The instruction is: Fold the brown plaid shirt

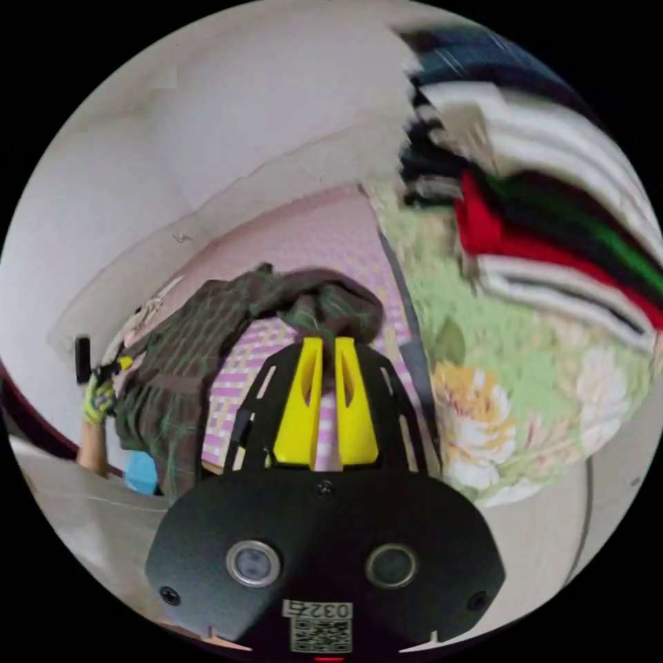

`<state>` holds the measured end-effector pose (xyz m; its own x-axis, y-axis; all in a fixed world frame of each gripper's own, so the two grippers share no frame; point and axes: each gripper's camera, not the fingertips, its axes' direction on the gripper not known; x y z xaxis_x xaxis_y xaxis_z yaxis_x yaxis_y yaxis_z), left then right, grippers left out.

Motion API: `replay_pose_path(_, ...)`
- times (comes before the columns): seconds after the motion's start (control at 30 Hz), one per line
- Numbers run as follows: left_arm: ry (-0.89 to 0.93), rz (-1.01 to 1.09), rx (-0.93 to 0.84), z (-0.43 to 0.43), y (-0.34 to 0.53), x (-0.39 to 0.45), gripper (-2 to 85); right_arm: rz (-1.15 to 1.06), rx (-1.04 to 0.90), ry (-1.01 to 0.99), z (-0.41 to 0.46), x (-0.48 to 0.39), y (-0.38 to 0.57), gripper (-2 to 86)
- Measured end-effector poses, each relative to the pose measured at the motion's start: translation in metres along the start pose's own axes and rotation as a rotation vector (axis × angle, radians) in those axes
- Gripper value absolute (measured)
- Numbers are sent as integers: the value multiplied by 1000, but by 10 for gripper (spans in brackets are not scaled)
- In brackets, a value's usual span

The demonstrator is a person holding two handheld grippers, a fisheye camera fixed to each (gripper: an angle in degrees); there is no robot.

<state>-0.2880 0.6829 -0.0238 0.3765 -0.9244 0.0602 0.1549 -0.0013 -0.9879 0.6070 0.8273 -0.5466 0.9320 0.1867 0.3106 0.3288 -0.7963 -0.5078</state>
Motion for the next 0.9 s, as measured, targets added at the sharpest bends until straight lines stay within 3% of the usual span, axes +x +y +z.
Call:
replay_pose_path(0.1,51,38,-9,18,-13,8,-9,-355,73,-51,-25,-80,16,45)
replay_pose_path(0.2,100,17,-40,31,-19,1,-9,-576,-128,-158,-12,-125,44,68)
replay_pose_path(0.27,107,-2,-53,34,-20,-3,-9,-584,-182,-172,-8,-124,63,73)
replay_pose_path(0.43,-69,-47,-127,41,-24,-8,-9,-264,-92,-210,-20,-51,89,81)
replay_pose_path(0.5,-126,-73,-182,51,-25,-11,-9,-143,-39,-140,-29,-23,100,81)
replay_pose_path(0.67,-56,-129,-186,51,-29,-24,-9,79,-103,-84,-28,24,113,84)
replay_pose_path(0.9,-19,-149,-177,45,-37,-28,-9,274,-173,-454,-5,76,161,115)
